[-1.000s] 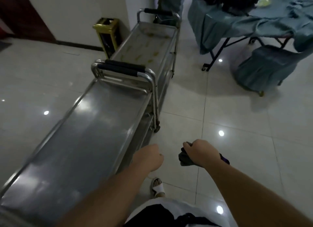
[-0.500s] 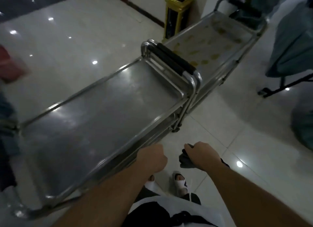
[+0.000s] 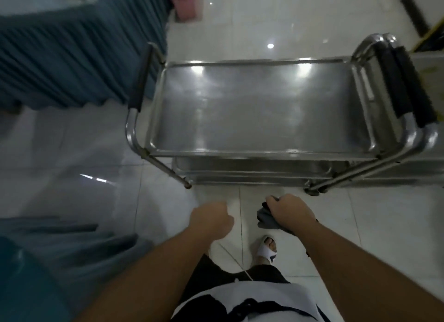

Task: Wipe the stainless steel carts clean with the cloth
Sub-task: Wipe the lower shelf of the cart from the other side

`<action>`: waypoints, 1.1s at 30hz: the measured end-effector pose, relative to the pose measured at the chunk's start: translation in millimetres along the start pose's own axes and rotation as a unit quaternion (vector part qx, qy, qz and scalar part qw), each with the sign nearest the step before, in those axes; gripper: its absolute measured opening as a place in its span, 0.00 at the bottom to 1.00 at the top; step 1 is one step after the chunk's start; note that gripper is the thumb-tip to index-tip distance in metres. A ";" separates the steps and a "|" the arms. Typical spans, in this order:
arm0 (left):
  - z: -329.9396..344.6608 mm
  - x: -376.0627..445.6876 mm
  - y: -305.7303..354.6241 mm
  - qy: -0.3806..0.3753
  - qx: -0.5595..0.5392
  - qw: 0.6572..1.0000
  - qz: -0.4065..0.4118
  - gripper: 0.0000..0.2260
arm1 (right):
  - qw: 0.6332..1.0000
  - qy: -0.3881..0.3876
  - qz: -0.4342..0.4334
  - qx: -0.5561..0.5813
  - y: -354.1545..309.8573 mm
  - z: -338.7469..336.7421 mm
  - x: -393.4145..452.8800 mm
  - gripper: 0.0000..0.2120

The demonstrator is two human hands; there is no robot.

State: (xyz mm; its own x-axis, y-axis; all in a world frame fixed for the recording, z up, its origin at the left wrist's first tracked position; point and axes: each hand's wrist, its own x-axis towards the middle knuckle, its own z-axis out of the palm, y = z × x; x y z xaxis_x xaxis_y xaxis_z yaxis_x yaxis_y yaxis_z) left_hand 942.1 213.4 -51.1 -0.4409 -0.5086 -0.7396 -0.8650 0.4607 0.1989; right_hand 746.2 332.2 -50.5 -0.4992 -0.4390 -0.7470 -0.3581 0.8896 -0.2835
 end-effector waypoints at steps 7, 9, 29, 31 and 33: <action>-12.5 0.1 -91.6 0.002 0.004 0.999 -0.041 0.15 | 0.999 0.000 -0.033 -0.014 -61.1 60.0 4.7 0.22; -14.6 5.3 -120.7 -0.003 0.002 0.999 -0.042 0.12 | 0.999 0.003 -0.031 0.005 -74.9 81.9 11.2 0.21; 61.7 203.6 -278.1 0.111 -0.072 0.987 -0.094 0.20 | 0.985 0.038 -0.053 0.162 -164.1 221.3 213.9 0.32; 64.8 232.4 -288.7 0.156 -0.107 0.977 -0.098 0.22 | 0.977 0.050 -0.075 0.191 -174.9 223.5 240.1 0.31; 65.0 257.8 -298.5 0.202 -0.142 0.963 -0.109 0.26 | 0.970 0.078 -0.125 0.193 -186.5 226.5 264.1 0.27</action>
State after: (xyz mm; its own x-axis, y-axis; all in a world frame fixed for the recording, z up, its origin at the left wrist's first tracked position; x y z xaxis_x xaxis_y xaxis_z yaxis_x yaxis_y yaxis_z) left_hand 1102.2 -7.9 -342.9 -0.2498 -0.8381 -0.4850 -0.9526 0.1229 0.2782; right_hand 860.0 78.8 -331.1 -0.5592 -0.6338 -0.5344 -0.1757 0.7206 -0.6707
